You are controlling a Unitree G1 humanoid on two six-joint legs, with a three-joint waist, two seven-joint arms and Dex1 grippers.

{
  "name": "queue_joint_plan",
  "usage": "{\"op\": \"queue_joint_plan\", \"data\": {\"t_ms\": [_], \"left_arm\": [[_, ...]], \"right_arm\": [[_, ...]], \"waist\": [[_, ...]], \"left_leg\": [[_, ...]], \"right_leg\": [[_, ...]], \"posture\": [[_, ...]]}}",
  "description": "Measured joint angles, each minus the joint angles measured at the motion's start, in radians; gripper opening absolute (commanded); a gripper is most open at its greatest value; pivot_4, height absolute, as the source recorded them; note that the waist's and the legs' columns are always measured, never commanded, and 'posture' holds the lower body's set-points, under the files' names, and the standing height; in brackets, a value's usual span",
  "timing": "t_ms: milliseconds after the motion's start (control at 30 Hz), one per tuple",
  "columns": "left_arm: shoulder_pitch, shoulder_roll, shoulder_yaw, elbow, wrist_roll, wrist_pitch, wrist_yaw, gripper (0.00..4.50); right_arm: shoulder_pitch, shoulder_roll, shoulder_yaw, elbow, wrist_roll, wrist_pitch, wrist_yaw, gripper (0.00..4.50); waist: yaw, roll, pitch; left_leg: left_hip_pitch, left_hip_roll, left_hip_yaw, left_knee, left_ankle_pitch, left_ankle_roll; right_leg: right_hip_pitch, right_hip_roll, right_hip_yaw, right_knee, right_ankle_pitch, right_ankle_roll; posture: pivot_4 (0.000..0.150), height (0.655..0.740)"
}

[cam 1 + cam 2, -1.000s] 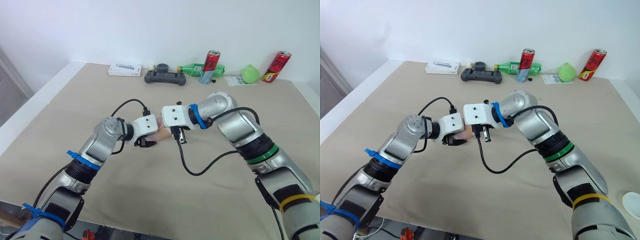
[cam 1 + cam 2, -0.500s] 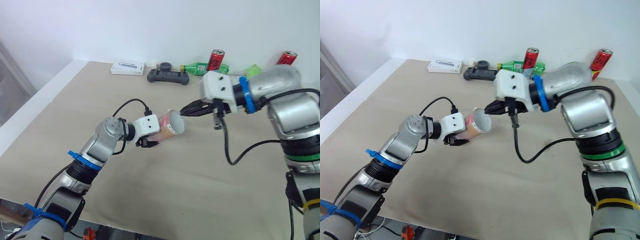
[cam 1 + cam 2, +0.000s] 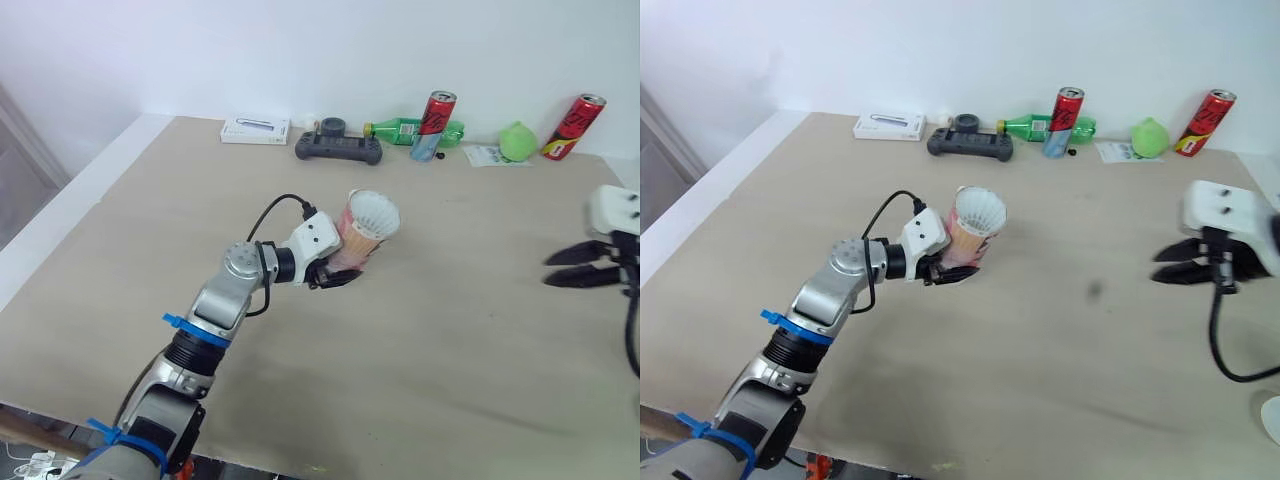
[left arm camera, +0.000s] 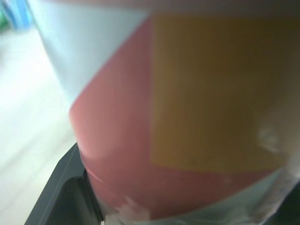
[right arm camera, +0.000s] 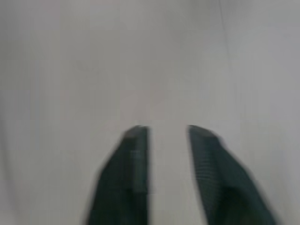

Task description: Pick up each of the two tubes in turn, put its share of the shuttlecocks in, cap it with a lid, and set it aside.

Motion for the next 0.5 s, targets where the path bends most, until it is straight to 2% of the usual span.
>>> {"op": "queue_joint_plan", "data": {"t_ms": [33, 67, 100, 133, 267, 433, 500], "left_arm": [[0.024, -0.028, 0.003, -0.010, -0.022, -0.017, 0.017, 2.98], [0.035, -0.042, 0.001, -0.012, -0.028, -0.027, 0.023, 2.98], [0.040, -0.046, 0.000, -0.012, -0.029, -0.034, 0.025, 2.98], [0.064, -0.067, -0.006, -0.006, -0.032, -0.062, 0.039, 2.98], [0.120, -0.140, -0.020, 0.064, -0.044, -0.186, 0.079, 2.98], [0.156, -0.145, -0.030, 0.139, -0.030, -0.299, 0.110, 2.98], [0.181, -0.143, -0.044, 0.165, -0.019, -0.332, 0.123, 2.98]], "right_arm": [[0.115, -0.035, -0.054, 0.066, -0.013, -0.050, 0.005, 3.02], [0.158, -0.043, -0.082, 0.105, -0.020, -0.069, 0.005, 3.66], [0.175, -0.047, -0.091, 0.117, -0.022, -0.077, 0.005, 3.77], [0.268, -0.066, -0.135, 0.156, -0.029, -0.117, 0.006, 4.20], [0.382, -0.082, -0.165, 0.290, -0.061, -0.219, 0.007, 4.36], [0.365, -0.082, -0.127, 0.441, -0.113, -0.333, -0.001, 4.36], [0.291, -0.066, -0.055, 0.510, -0.137, -0.378, -0.019, 4.36]], "waist": [[0.002, 0.000, 0.000], [0.003, 0.001, 0.000], [0.003, 0.001, 0.000], [0.002, 0.001, 0.000], [-0.001, -0.002, 0.002], [-0.017, -0.001, 0.003], [-0.019, -0.001, 0.003]], "left_leg": [[0.001, 0.001, -0.001, 0.000, 0.000, -0.001], [0.001, 0.003, 0.000, 0.001, 0.001, -0.001], [0.001, 0.003, 0.000, 0.001, 0.001, -0.001], [0.002, 0.004, 0.002, 0.001, 0.001, -0.002], [0.010, 0.004, 0.006, 0.001, 0.001, -0.002], [0.014, 0.006, 0.009, 0.001, 0.001, -0.002], [0.015, 0.007, 0.011, 0.001, 0.001, -0.002]], "right_leg": [[0.001, 0.002, 0.000, 0.000, 0.000, 0.000], [0.001, 0.004, 0.000, 0.000, -0.001, -0.004], [0.001, 0.004, 0.000, 0.000, -0.001, -0.005], [0.001, 0.007, 0.002, 0.000, 0.000, -0.006], [0.007, 0.009, 0.006, 0.000, 0.001, -0.006], [0.009, 0.010, 0.008, 0.000, 0.001, -0.006], [0.009, 0.011, 0.010, 0.000, 0.002, -0.006]], "posture": [[0.150, 0.7400], [0.150, 0.7400], [0.150, 0.7400], [0.150, 0.7400], [0.150, 0.7400], [0.150, 0.7400], [0.150, 0.7400]]}}
